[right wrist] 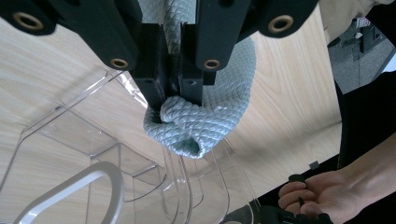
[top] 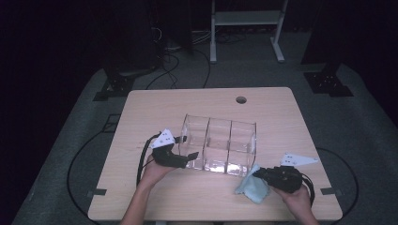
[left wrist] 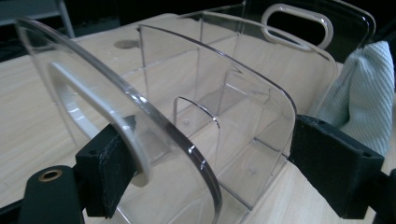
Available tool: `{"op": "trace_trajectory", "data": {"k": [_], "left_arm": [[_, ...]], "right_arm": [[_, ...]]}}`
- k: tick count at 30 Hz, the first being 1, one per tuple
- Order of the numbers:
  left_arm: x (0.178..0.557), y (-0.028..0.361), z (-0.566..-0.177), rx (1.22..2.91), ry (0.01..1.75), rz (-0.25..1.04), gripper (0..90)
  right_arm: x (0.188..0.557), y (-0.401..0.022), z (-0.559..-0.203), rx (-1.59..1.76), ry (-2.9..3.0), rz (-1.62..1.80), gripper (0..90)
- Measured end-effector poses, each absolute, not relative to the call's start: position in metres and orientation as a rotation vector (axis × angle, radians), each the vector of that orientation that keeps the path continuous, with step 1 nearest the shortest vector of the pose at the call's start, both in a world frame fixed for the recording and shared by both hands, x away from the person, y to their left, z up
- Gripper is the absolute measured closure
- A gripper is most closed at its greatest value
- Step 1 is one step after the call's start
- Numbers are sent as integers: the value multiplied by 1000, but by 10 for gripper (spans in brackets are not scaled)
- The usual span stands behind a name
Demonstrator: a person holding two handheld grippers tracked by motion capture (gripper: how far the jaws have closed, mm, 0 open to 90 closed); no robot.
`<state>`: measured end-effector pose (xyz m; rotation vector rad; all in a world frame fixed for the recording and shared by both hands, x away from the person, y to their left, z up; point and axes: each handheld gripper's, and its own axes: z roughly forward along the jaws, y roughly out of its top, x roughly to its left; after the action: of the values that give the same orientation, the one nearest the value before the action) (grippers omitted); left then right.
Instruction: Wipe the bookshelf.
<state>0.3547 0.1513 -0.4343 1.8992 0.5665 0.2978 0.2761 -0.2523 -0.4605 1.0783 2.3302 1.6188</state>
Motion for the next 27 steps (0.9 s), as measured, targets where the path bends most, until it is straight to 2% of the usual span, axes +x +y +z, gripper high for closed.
{"op": "trace_trajectory", "data": {"k": [5,15,21,27], "left_arm": [[352,154,-433,1896,569,271,235],[332,155,-432,1931,551,301,361],[322,156,-431,1934,553,289,487],[311,154,-433,1918,566,303,485]], "right_arm": [[279,-258,-461,1103,2309,1621,825],[298,-272,-461,1151,2278,1599,824],[309,-277,-457,1158,2250,1577,824],[311,-278,-438,1107,2210,1569,824]]}}
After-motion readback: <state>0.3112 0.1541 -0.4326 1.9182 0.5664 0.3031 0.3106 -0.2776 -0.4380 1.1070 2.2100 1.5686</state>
